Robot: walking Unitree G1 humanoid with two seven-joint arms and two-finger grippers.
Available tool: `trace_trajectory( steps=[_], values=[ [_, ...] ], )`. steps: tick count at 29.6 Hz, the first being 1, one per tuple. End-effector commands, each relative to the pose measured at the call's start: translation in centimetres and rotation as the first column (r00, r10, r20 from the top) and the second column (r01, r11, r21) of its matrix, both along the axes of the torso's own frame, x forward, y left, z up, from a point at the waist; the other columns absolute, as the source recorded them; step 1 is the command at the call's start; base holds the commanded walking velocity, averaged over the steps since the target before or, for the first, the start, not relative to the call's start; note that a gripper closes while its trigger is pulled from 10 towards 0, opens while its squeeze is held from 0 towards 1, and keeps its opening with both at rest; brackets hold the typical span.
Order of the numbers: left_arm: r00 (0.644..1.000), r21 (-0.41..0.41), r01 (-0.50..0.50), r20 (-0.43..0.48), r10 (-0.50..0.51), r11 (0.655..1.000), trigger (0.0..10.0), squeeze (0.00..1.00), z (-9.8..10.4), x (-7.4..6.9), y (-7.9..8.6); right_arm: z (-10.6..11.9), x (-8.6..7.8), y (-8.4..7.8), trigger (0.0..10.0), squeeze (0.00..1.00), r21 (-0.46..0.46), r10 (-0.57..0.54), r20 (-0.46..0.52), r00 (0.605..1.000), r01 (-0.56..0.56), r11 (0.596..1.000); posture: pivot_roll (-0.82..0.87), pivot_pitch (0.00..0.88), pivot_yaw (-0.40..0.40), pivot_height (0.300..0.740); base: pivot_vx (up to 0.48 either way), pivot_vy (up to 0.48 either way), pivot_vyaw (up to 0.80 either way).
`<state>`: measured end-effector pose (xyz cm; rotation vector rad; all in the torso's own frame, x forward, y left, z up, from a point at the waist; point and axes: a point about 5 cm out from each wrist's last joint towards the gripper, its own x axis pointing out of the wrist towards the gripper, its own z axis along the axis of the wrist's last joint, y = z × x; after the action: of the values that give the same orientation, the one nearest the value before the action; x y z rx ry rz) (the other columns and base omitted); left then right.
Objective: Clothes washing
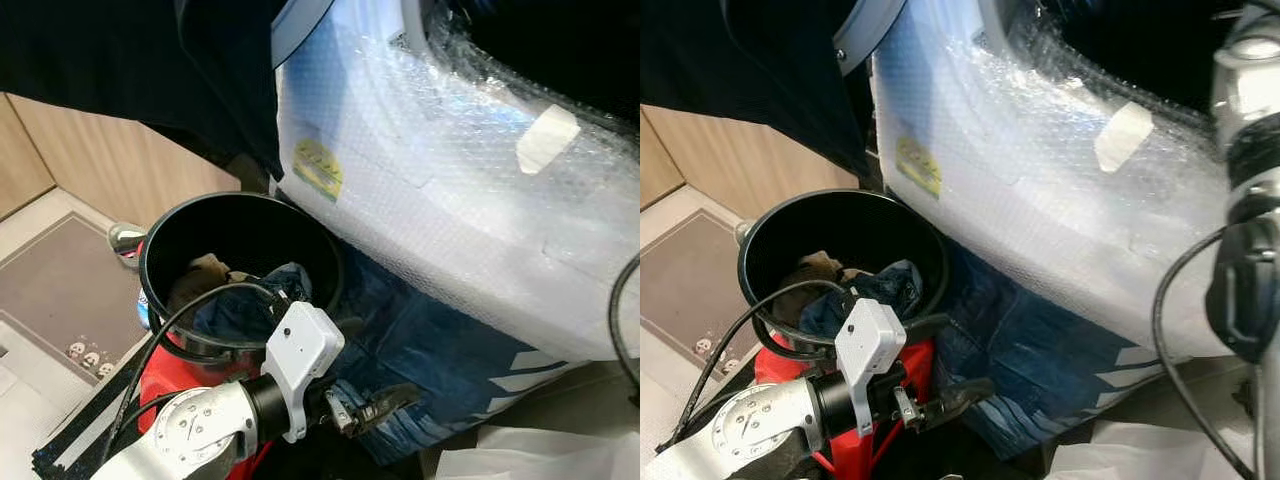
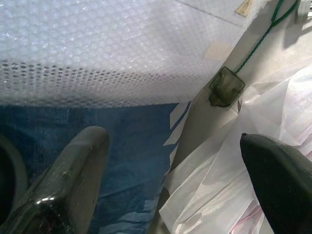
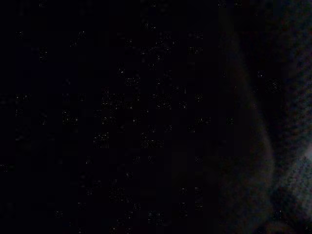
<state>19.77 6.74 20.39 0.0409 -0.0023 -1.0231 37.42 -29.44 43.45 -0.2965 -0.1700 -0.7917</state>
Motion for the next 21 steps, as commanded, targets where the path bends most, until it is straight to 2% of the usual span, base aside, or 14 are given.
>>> trace_trajectory(
  steps=[1, 2, 3, 4, 5, 6, 10, 11, 12, 16, 21],
  values=[
    [1.000, -0.007, 0.015, -0.002, -0.015, 1.000, 10.0, 0.00, 0.1, -0.4, -0.1, 1.6, -1.6, -2.0, 10.0, 0.00, -0.002, -0.073, 0.047, 0.996, 0.073, 0.997, -0.07, 0.283, -0.241, 0.740, 0.000, 0.000, 0.00],
    [1.000, -0.006, 0.014, -0.002, -0.014, 1.000, 10.0, 0.00, 0.1, -0.4, -0.1, 1.7, -1.3, -1.5, 10.0, 0.00, -0.016, -0.044, 0.039, 0.998, 0.044, 0.999, -0.08, 0.282, -0.238, 0.740, 0.000, 0.000, 0.00],
    [1.000, -0.004, 0.016, 0.001, -0.016, 1.000, 10.0, 0.00, 0.2, -0.3, -0.1, 1.9, -0.7, -0.2, 10.0, 0.00, -0.045, 0.027, 0.025, 0.999, -0.026, 0.999, -0.08, 0.281, -0.233, 0.740, 0.000, 0.000, 0.00],
    [1.000, -0.004, 0.016, 0.001, -0.016, 1.000, 10.0, 0.00, 0.2, -0.3, -0.1, 1.9, -0.7, -0.2, 10.0, 0.00, -0.045, 0.027, 0.025, 0.999, -0.026, 0.999, -0.08, 0.281, -0.233, 0.740, 0.000, 0.000, 0.00],
    [1.000, -0.004, 0.022, 0.005, -0.022, 1.000, 10.0, 0.00, 0.3, -0.2, -0.1, 2.0, -0.1, 1.3, 10.0, 0.00, -0.070, 0.094, 0.011, 0.996, -0.093, 0.993, -0.08, 0.280, -0.229, 0.740, 0.000, 0.000, 0.00],
    [1.000, -0.004, 0.022, 0.005, -0.022, 1.000, 10.0, 0.00, 0.3, -0.2, -0.1, 2.0, -0.1, 1.3, 10.0, 0.00, -0.070, 0.094, 0.011, 0.996, -0.093, 0.993, -0.08, 0.280, -0.229, 0.740, 0.000, 0.000, 0.00],
    [1.000, -0.004, 0.029, 0.008, -0.029, 1.000, 10.0, 0.00, 0.4, -0.1, -0.1, 1.9, 1.0, 3.7, 10.0, 0.00, -0.091, 0.202, -0.033, 0.979, -0.204, 0.975, -0.08, 0.278, -0.225, 0.740, 0.000, 0.000, 0.00],
    [1.000, -0.004, 0.029, 0.008, -0.029, 1.000, 10.0, 0.00, 0.4, -0.1, -0.1, 1.9, 1.2, 4.3, 10.0, 1.00, -0.108, 0.230, -0.047, 0.972, -0.234, 0.966, -0.08, 0.278, -0.225, 0.740, 0.000, 0.000, 0.00],
    [1.000, -0.003, 0.029, 0.008, -0.029, 1.000, 10.0, 0.00, 0.4, -0.1, -0.1, 1.9, 1.3, 4.8, 10.0, 1.00, -0.133, 0.254, -0.067, 0.965, -0.261, 0.956, -0.07, 0.278, -0.225, 0.740, 0.000, 0.000, 0.00],
    [1.000, -0.002, 0.022, 0.007, -0.022, 1.000, 10.0, 0.00, 0.4, -0.2, 0.0, 2.1, 1.2, 4.7, 10.0, 1.00, -0.159, 0.245, -0.073, 0.967, -0.254, 0.954, -0.07, 0.278, -0.225, 0.740, 0.000, 0.000, 0.00],
    [1.000, 0.000, 0.022, 0.005, -0.022, 1.000, 10.0, 0.00, 0.4, -0.3, 0.1, 2.6, 0.8, 3.8, 10.0, 1.00, -0.240, 0.218, -0.133, 0.967, -0.245, 0.940, -0.07, 0.267, -0.225, 0.740, 0.000, 0.000, 0.00]
  ],
)
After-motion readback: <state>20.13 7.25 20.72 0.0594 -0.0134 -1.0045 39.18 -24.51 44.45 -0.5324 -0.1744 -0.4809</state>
